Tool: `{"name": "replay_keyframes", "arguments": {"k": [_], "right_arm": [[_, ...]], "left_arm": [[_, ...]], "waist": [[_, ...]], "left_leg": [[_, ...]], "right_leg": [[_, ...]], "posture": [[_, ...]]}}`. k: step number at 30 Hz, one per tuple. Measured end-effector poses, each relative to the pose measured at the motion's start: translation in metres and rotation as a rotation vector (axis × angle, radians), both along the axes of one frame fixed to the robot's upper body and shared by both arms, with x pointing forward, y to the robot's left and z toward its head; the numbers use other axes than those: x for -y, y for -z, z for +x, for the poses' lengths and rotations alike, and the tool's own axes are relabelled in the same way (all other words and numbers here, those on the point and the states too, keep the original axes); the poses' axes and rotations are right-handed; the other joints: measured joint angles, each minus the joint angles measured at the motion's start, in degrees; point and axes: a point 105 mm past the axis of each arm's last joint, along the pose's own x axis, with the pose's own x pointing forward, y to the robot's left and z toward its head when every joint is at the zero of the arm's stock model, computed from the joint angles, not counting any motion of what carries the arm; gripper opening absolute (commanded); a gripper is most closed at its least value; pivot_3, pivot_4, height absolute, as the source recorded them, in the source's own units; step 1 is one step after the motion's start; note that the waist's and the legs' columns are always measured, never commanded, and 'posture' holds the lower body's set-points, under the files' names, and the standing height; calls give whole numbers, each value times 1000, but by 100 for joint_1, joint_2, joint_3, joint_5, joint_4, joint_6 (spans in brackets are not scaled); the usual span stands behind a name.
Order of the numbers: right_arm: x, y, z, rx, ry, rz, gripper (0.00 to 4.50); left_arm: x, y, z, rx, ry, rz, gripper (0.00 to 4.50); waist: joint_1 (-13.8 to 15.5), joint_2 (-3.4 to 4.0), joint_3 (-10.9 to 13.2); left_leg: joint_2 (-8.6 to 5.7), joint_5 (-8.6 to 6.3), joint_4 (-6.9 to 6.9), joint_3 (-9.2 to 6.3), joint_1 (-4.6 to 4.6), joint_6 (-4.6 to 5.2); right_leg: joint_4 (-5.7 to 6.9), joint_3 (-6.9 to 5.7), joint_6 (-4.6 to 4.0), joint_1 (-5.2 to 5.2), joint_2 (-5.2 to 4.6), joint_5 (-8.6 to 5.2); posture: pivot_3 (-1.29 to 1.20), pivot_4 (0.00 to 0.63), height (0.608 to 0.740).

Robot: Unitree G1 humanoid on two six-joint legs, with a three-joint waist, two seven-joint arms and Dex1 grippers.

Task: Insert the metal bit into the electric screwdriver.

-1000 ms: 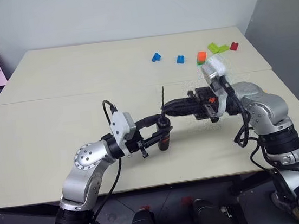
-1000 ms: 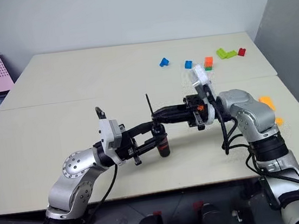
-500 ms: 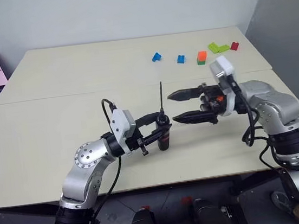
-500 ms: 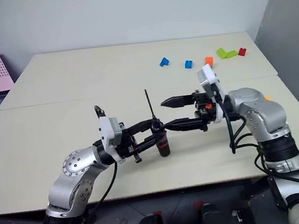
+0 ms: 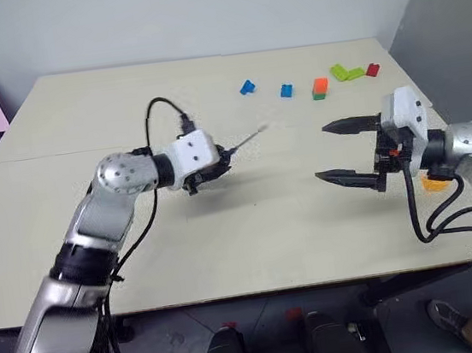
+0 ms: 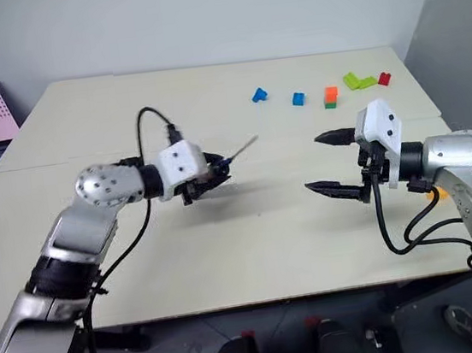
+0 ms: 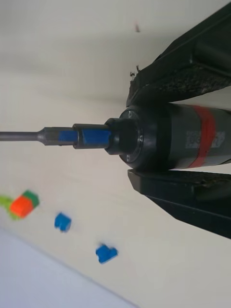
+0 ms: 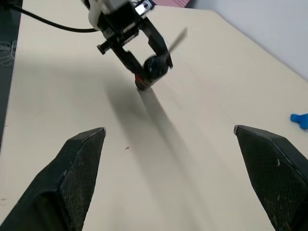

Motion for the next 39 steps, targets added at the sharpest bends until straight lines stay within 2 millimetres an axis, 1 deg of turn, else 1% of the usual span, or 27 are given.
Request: {"name": "replay_keyframes", "arguments": {"k": [1, 2, 3, 4, 6, 8, 12, 14, 16, 19, 22, 25, 26, 28, 29, 30, 31, 32, 33, 34, 37, 39], "right_arm": [[5, 3, -3, -21, 5, -44, 4500], [8, 4, -4, -32, 8, -71, 4500], [12, 7, -8, -35, 14, -122, 4500], [14, 10, -9, -40, 18, -146, 4500], [19, 21, -16, -64, 22, -238, 4500], [19, 30, -21, -88, 14, -290, 4500], [23, 40, -24, -106, 31, -321, 4500], [24, 44, -27, -128, 34, -331, 4500], [23, 45, -28, -129, 33, -334, 4500], [23, 44, -28, -129, 36, -334, 4500], [24, 43, -28, -126, 44, -333, 4500], [26, 42, -25, -118, 57, -334, 4500], [27, 42, -24, -116, 65, -331, 4500], [29, 42, -21, -117, 83, -325, 4500], [30, 42, -20, -115, 92, -323, 4500], [30, 42, -20, -112, 95, -319, 4500], [30, 41, -19, -104, 98, -311, 4500], [30, 40, -19, -97, 97, -303, 4500], [29, 39, -19, -94, 96, -296, 4500], [30, 37, -18, -87, 98, -284, 4500], [32, 35, -16, -86, 107, -263, 4500], [35, 34, -14, -88, 115, -252, 4500]], "left_arm": [[7, 5, 3, -11, 38, 67, 1621], [10, 12, 5, -24, 64, 121, 1621], [15, 23, 9, -37, 88, 170, 1621], [17, 26, 10, -41, 96, 185, 1621], [27, 45, 16, -82, 124, 256, 1621], [31, 58, 19, -107, 144, 317, 1621], [39, 60, 23, -108, 169, 333, 1621], [43, 61, 24, -101, 183, 333, 2331], [43, 61, 24, -101, 184, 324, 2666], [45, 60, 22, -119, 195, 313, 3411], [45, 57, 19, -159, 204, 300, 4006], [40, 52, 17, -198, 177, 249, 4006], [36, 48, 19, -208, 142, 198, 4006], [18, 22, 25, -204, 29, 23, 4006], [4, 4, 27, -184, -29, -53, 4006], [-3, -5, 27, -166, -54, -87, 4006], [-17, -16, 25, -151, -97, -125, 4006], [-30, -19, 22, -150, -139, -136, 4006], [-38, -18, 19, -152, -160, -140, 4006], [-56, -13, 11, -175, -202, -157, 4006], [-88, 4, -19, -258, -268, -196, 4006], [-108, 7, -38, -301, -314, -223, 4006]], "waist": [[13, 0, 0], [12, 0, 0], [12, 1, 0], [3, 0, 0], [-14, -1, 1], [-41, -2, 1], [-7, 1, 0], [18, 1, -1], [20, 1, -1], [15, 1, -1], [10, 1, -1], [4, -1, 1], [-10, -2, 1], [-56, -10, 10], [-66, -10, 10], [-68, -9, 10], [-68, -8, 9], [-68, -6, 8], [-75, -6, 8], [-81, -6, 8], [-89, -9, 9], [-76, -9, 10]], "left_leg": [[-3, 0, -1, -1, -2, 0], [-2, -1, -1, -1, -4, 1], [-1, -1, 0, 1, -4, 2], [-1, -1, -1, 1, -4, 2], [-1, -2, 0, 0, -7, 3], [-1, -2, 0, 1, -11, 4], [-2, -2, 10, -3, -24, 3], [-2, -1, 17, -5, -26, 3], [-5, -1, 21, -4, -27, 3], [-6, -1, 23, -4, -27, 3], [-5, -1, 22, -4, -27, 3], [-5, -1, 21, -5, -33, 3], [-5, -1, 22, -5, -33, 3], [1, -1, 22, -6, -34, 2], [1, -1, 22, -8, -32, 2], [1, -1, 21, -9, -30, 2], [1, 0, 22, -9, -28, 2], [0, 0, 22, -8, -26, 2], [1, 0, 23, -6, -24, 2], [1, 0, 23, -5, -22, 2], [4, 1, 24, -6, -23, 0], [5, 1, 26, -6, -23, 0]], "right_leg": [[-1, -2, 3, -1, -1, -3], [-2, -2, 2, -3, -1, -3], [-2, -1, 0, -3, -1, -5], [-1, 0, 1, -4, -1, -6], [1, 0, 1, -9, 0, -7], [6, 4, 1, -19, 1, -6], [17, 1, 4, -28, 1, -5], [18, -4, 8, -25, -1, -2], [17, -2, 13, -24, -4, 1], [17, -2, 17, -23, -5, 3], [20, -3, 16, -24, -5, 3], [24, -3, 16, -30, -4, 3], [26, -3, 16, -32, -4, 3], [37, -1, 16, -38, 0, 2], [40, -3, 15, -37, 2, 2], [41, -3, 14, -36, 2, 2], [42, -3, 14, -35, 2, 2], [42, -3, 15, -33, 2, 2], [43, 0, 14, -31, 2, 2], [43, 2, 15, -31, 1, 2], [44, -3, 14, -31, -1, 2], [45, -6, 13, -31, -4, 2]], "posture": [[0, 150, 740], [0, 150, 740], [0, 150, 740], [0, 150, 740], [0, 150, 740], [0, 150, 740], [0, 150, 740], [0, 150, 740], [0, 150, 740], [0, 150, 740], [0, 150, 740], [0, 150, 740], [0, 150, 740], [0, 150, 740], [0, 150, 740], [0, 150, 740], [0, 150, 740], [0, 150, 740], [0, 150, 740], [0, 150, 740], [0, 150, 740], [0, 150, 740]]}}
